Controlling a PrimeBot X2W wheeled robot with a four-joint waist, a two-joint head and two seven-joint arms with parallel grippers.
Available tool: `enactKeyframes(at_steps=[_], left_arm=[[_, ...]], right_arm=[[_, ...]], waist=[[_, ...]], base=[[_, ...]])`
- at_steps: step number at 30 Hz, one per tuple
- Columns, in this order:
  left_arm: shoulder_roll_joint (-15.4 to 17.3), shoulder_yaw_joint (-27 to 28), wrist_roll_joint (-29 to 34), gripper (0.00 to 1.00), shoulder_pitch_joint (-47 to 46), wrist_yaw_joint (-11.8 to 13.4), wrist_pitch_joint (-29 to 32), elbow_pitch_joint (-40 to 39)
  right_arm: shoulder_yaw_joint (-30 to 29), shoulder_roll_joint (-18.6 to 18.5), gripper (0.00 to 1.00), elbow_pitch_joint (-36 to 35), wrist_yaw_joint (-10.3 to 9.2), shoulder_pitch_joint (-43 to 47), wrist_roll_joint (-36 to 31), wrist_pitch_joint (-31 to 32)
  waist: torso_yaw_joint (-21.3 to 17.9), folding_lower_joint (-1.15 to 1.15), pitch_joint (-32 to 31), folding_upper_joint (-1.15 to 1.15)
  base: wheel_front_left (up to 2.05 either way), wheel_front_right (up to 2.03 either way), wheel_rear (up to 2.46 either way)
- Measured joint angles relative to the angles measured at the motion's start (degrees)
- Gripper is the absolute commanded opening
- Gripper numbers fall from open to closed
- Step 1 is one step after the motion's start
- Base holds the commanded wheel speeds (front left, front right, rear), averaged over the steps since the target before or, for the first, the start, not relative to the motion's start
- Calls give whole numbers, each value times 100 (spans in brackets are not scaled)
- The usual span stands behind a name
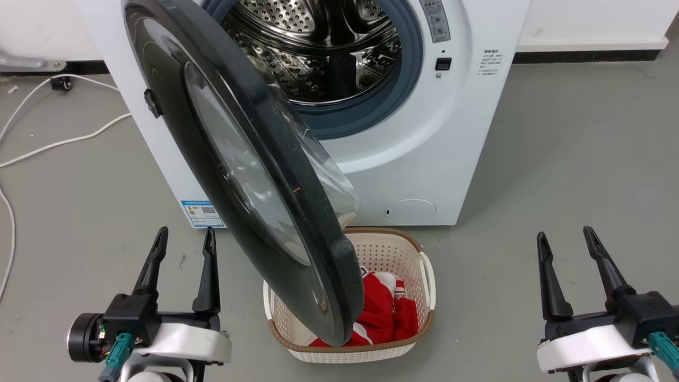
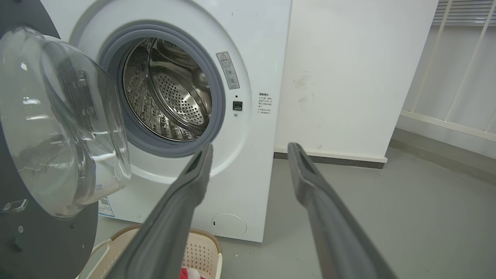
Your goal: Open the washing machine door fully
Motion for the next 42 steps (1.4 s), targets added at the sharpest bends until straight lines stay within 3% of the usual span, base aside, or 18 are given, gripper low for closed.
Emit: enactKeyframes(at_steps=[9,10,11,24,36,42], left_arm=[[1,16,13,100,0,-12,0,-2],[1,15,11,62,0,-32,0,-3],[0,12,12,0,-1,-41,0,-12],[-1,85,29,0,-142,-77,0,-511],[0,124,-38,0,-910,-51,-1,-2914],[2,-415,-2,0,-1126,-99,-3,-3667]], right_arm=[[-1,0,100,5,0,-3,59,-1],[0,0,100,4,0,-4,66,0],[-1,0,100,3,0,-5,78,0],[-18,0,100,20,0,-3,196,0],[-45,2,100,47,0,-17,214,0],[-23,2,100,76,0,-17,260,-1]], waist=[[-35,0,33,0],[-38,0,39,0],[-40,0,44,0],[-36,1,64,0],[-16,1,69,0],[-62,1,54,0]], base=[[0,0,0],[0,0,0],[0,0,0],[0,0,0],[0,0,0],[0,0,0]])
